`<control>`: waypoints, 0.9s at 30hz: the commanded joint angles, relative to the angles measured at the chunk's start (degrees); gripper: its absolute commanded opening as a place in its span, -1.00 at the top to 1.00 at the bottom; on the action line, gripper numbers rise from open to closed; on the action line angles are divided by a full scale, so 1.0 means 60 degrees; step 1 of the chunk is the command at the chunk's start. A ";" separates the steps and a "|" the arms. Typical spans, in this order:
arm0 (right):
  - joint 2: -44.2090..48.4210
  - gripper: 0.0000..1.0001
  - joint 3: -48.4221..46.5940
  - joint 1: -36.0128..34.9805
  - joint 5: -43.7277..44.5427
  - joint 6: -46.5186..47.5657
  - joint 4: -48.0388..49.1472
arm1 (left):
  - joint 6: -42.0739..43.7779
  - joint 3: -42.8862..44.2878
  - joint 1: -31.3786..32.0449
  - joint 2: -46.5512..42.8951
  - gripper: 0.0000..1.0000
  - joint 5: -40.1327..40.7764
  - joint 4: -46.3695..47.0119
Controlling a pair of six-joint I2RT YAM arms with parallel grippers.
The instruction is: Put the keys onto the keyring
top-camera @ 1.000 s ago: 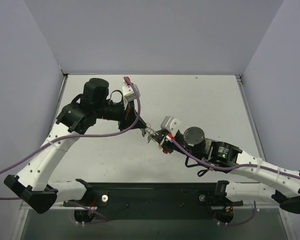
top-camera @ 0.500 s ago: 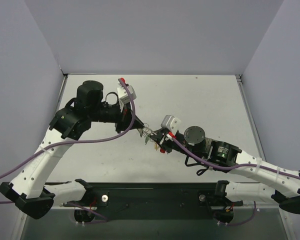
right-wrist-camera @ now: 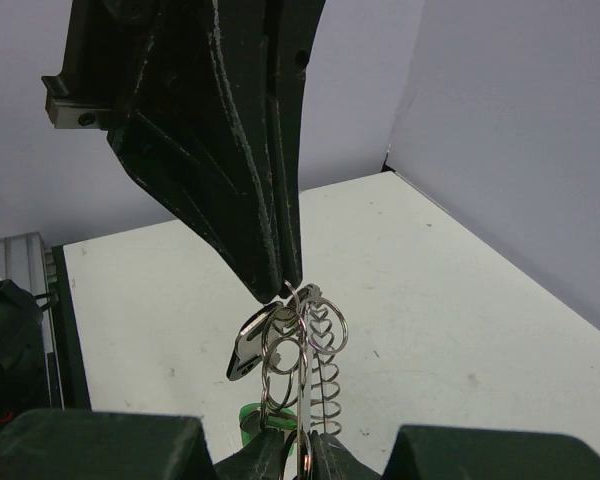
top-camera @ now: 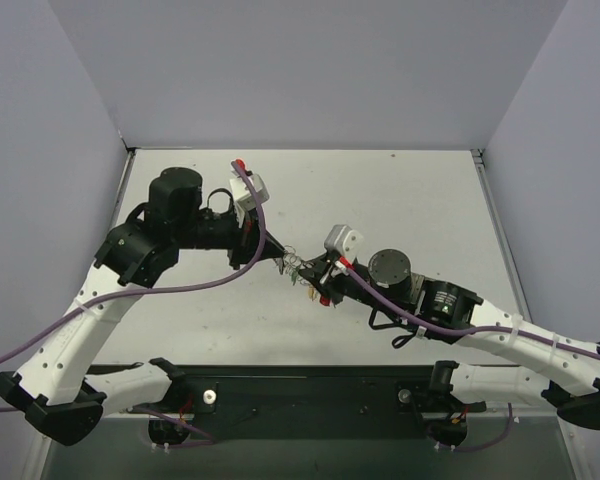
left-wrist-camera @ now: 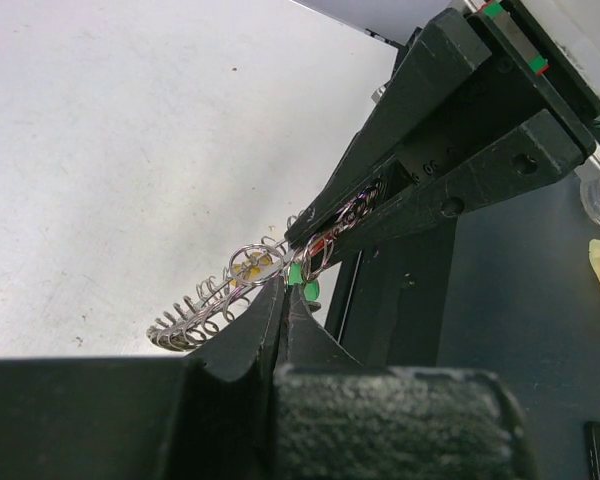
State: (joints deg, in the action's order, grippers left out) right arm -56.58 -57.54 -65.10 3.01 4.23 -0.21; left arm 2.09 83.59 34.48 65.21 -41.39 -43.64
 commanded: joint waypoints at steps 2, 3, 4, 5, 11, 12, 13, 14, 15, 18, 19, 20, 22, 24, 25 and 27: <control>0.0201 1.00 -0.0239 0.0464 0.0949 -0.0485 0.0884 | -0.0187 -0.0162 0.0127 -0.0482 1.00 0.0013 -0.0271; 0.0215 1.00 -0.0225 0.0537 0.0964 -0.0529 0.0899 | -0.0201 -0.0220 0.0127 -0.0541 1.00 0.0042 -0.0257; 0.0245 1.00 -0.0181 0.0552 0.0978 -0.0616 0.0942 | -0.0259 -0.0250 0.0156 -0.0570 1.00 0.0071 -0.0227; 0.0259 1.00 -0.0166 0.0596 0.1008 -0.0646 0.0957 | -0.0245 -0.0265 0.0157 -0.0585 1.00 0.0115 -0.0227; 0.0333 1.00 -0.0064 0.0743 0.1125 -0.1012 0.1162 | -0.0550 -0.0499 0.0245 -0.0863 1.00 0.0350 -0.0022; 0.0333 1.00 -0.0049 0.0743 0.1111 -0.1042 0.1192 | -0.0567 -0.0514 0.0259 -0.0878 1.00 0.0350 0.0007; 0.0333 1.00 -0.0034 0.0757 0.1067 -0.1027 0.1235 | -0.0568 -0.0572 0.0274 -0.0893 1.00 0.0364 0.0080; 0.0347 1.00 -0.0005 0.0772 0.0950 -0.1013 0.1279 | -0.0597 -0.0587 0.0288 -0.0907 1.00 0.0379 0.0110; 0.0333 1.00 -0.0019 0.0772 0.0906 -0.1013 0.1294 | -0.0597 -0.0616 0.0289 -0.0893 1.00 0.0336 0.0139; 0.0303 1.00 -0.0020 0.0758 0.0861 -0.0983 0.1294 | -0.0597 -0.0616 0.0303 -0.0864 1.00 0.0321 0.0212; 0.0303 1.00 -0.0005 0.0772 0.0832 -0.0983 0.1294 | -0.0597 -0.0631 0.0303 -0.0863 1.00 0.0321 0.0285; 0.0318 1.00 -0.0005 0.0758 0.0847 -0.0969 0.1294 | -0.0626 -0.0689 0.0303 -0.0878 1.00 0.0321 0.0387; 0.0333 1.00 0.0024 0.0772 0.0745 -0.0896 0.1309 | -0.0758 -0.0748 0.0303 -0.0863 1.00 0.0306 0.0752; 0.0362 1.00 0.0039 0.0772 0.0686 -0.0881 0.1309 | -0.0947 -0.0865 0.0303 -0.0863 1.00 0.0320 0.1031; 0.0377 1.00 0.0053 0.0758 0.0657 -0.0852 0.1309 | -0.0963 -0.0895 0.0303 -0.0849 1.00 0.0306 0.1279; 0.0449 1.00 0.0126 0.0772 0.0598 -0.0793 0.1338 | -0.0963 -0.0924 0.0303 -0.0805 0.76 0.0320 0.1413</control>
State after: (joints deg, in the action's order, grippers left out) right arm -56.36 -56.82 -60.62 7.18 -0.89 1.43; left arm -2.31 78.35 35.99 60.45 -39.44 -41.25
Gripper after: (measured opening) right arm 0.151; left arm 0.036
